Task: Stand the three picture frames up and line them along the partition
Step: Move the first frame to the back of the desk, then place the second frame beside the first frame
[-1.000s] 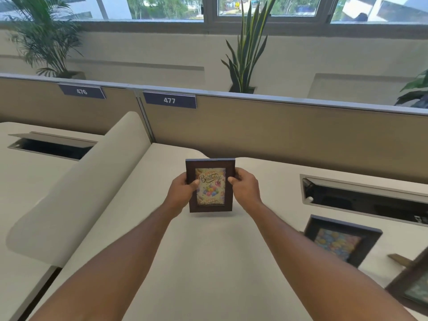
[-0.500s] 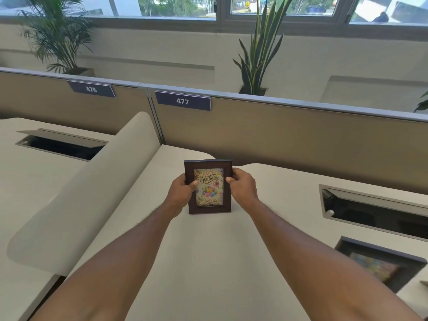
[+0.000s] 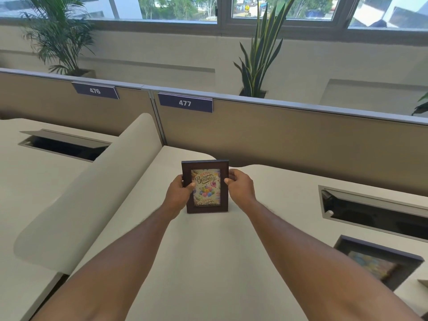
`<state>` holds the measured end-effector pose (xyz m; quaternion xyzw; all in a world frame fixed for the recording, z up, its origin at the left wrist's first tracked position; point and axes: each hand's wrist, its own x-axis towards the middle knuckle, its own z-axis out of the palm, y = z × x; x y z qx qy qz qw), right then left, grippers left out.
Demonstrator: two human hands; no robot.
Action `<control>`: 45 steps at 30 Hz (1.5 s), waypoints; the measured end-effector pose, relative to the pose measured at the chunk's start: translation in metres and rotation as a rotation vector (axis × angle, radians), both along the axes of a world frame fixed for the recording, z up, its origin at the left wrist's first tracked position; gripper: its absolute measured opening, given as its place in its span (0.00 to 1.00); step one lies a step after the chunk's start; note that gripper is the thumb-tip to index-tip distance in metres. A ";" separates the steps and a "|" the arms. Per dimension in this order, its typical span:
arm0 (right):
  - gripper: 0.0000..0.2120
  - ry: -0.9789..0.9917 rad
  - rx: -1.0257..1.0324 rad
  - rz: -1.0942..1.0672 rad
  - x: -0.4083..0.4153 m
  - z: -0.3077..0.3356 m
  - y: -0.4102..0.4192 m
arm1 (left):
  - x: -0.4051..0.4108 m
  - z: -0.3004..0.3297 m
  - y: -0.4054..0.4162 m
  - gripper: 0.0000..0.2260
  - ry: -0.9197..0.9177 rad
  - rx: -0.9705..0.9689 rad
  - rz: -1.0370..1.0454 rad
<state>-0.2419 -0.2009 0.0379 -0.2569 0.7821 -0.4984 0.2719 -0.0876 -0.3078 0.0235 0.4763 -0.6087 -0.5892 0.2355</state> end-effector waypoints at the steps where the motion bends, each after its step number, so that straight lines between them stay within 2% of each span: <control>1: 0.15 -0.005 -0.001 -0.018 0.000 0.000 0.004 | 0.001 -0.001 0.002 0.15 -0.007 -0.004 0.009; 7: 0.16 0.011 -0.062 -0.066 0.012 -0.002 0.050 | 0.016 -0.015 0.029 0.23 -0.106 -0.075 0.139; 11: 0.17 -0.017 -0.104 -0.034 0.023 -0.008 0.098 | 0.020 -0.028 0.077 0.19 -0.206 -0.251 0.383; 13: 0.16 -0.028 -0.108 -0.002 0.025 -0.010 0.125 | 0.016 -0.033 0.109 0.17 -0.181 -0.258 0.399; 18: 0.16 0.016 -0.087 0.063 0.023 -0.013 0.198 | -0.006 -0.043 0.194 0.13 -0.102 -0.232 0.188; 21: 0.12 0.058 -0.138 0.015 0.016 -0.008 0.248 | -0.022 -0.041 0.236 0.11 -0.061 -0.188 0.024; 27: 0.06 0.199 -0.285 -0.331 0.002 -0.006 0.342 | -0.056 -0.029 0.298 0.16 -0.032 -0.091 -0.266; 31: 0.06 0.250 -0.280 -0.602 -0.016 -0.011 0.382 | -0.081 -0.021 0.327 0.22 -0.024 -0.039 -0.429; 33: 0.08 0.233 -0.236 -0.661 -0.029 -0.011 0.394 | -0.095 -0.018 0.335 0.24 -0.019 0.005 -0.480; 38: 0.15 0.118 -0.047 -0.491 -0.063 -0.015 0.405 | -0.120 -0.011 0.339 0.25 0.008 0.168 -0.497; 42: 0.13 0.090 -0.017 -0.361 -0.076 -0.015 0.404 | -0.132 -0.011 0.338 0.19 0.035 0.243 -0.463; 45: 0.12 0.079 -0.012 -0.357 -0.084 -0.019 0.400 | -0.137 -0.009 0.338 0.16 0.055 0.277 -0.438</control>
